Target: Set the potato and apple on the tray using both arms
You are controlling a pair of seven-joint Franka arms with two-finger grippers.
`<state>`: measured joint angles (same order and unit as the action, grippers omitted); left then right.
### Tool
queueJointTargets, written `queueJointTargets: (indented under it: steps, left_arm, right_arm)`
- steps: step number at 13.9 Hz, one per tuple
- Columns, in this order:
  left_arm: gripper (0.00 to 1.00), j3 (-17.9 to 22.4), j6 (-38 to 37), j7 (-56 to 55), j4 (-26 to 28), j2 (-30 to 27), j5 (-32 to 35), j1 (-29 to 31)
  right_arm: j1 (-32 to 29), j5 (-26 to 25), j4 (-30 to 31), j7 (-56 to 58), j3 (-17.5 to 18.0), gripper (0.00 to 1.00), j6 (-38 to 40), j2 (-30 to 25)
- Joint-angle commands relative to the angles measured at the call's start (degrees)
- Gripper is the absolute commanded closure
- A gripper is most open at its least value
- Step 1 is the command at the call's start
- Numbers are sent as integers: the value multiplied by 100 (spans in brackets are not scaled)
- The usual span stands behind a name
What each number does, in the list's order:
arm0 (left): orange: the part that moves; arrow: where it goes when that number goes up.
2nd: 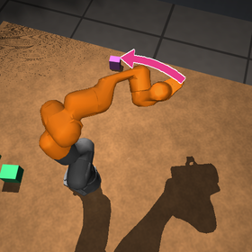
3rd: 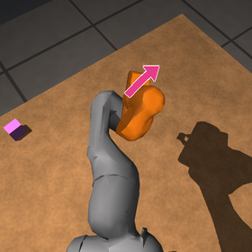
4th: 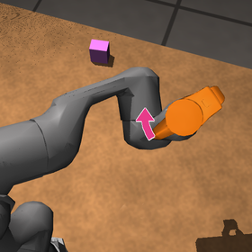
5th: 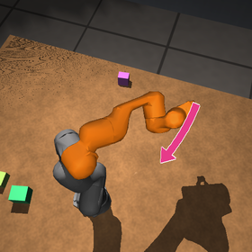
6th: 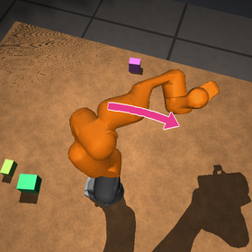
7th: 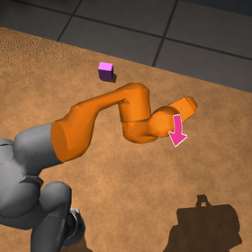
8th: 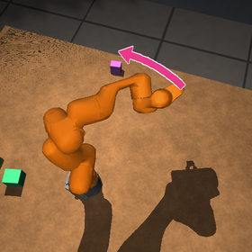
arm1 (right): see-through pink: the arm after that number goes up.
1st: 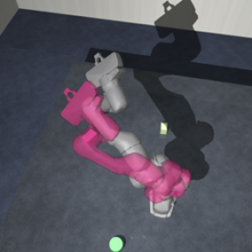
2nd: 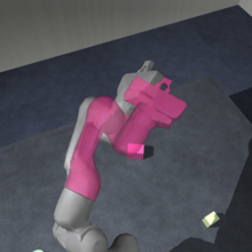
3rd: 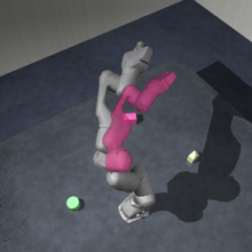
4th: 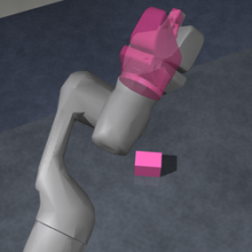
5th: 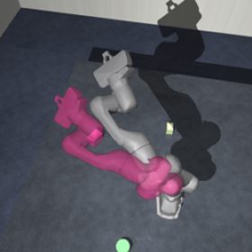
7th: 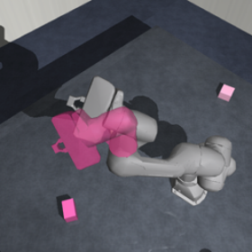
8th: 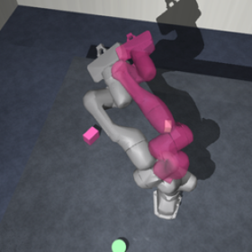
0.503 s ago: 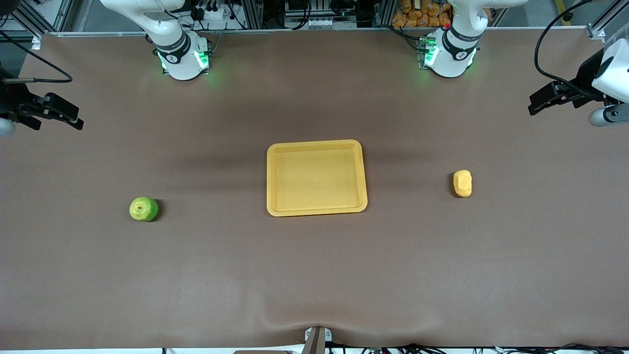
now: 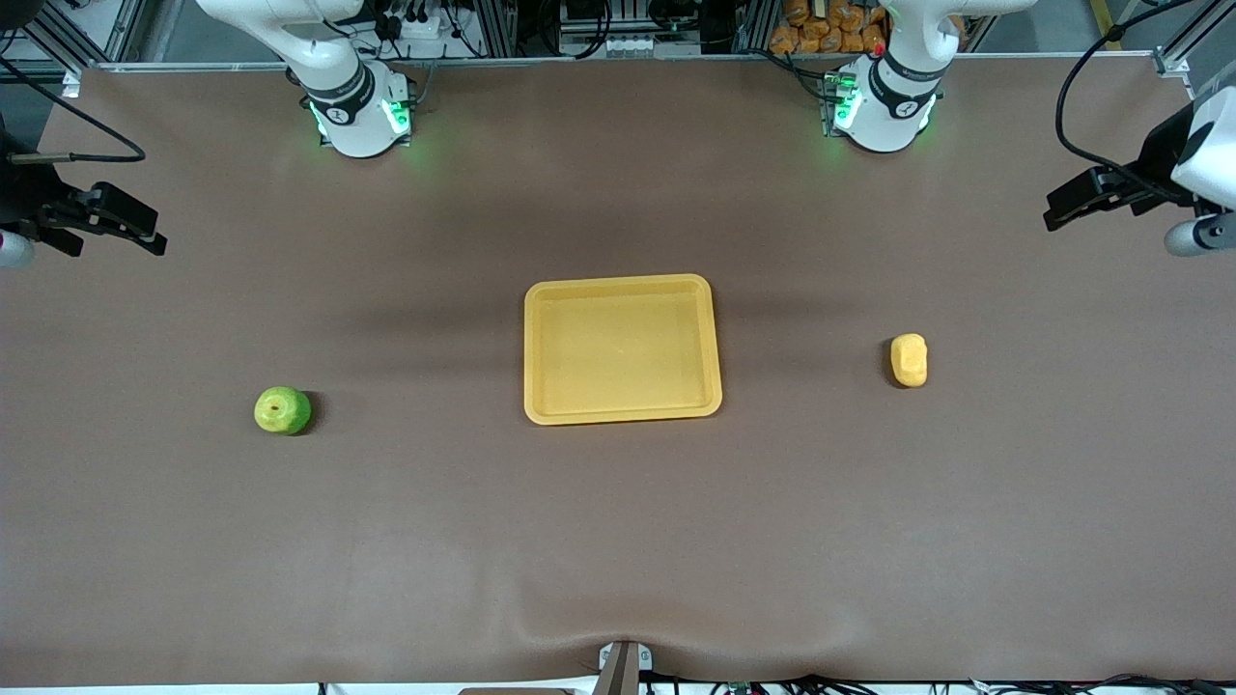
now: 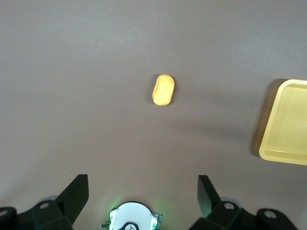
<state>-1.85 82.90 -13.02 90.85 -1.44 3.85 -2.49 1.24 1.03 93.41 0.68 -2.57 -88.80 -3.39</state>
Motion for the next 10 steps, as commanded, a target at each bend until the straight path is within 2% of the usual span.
queueJointTargets:
  steps: [1,3,7,10]
  left_arm:
    - [0,-17,-37,186,-68,537,-103,-5]
    - [0,-43,304,151,186,776,-33,-58]
    - [0,-43,1858,151,1512,741,-24,64]
    - [0,-43,2782,160,2155,741,107,47]
  right_arm:
    - [-1,82,90,46,-7,0,-93,-57]
    - [-19,82,422,63,-7,0,-417,-66]
    - [-54,91,1222,309,-42,0,-1304,-66]
    - [-28,82,1872,423,-42,0,-2323,-5]
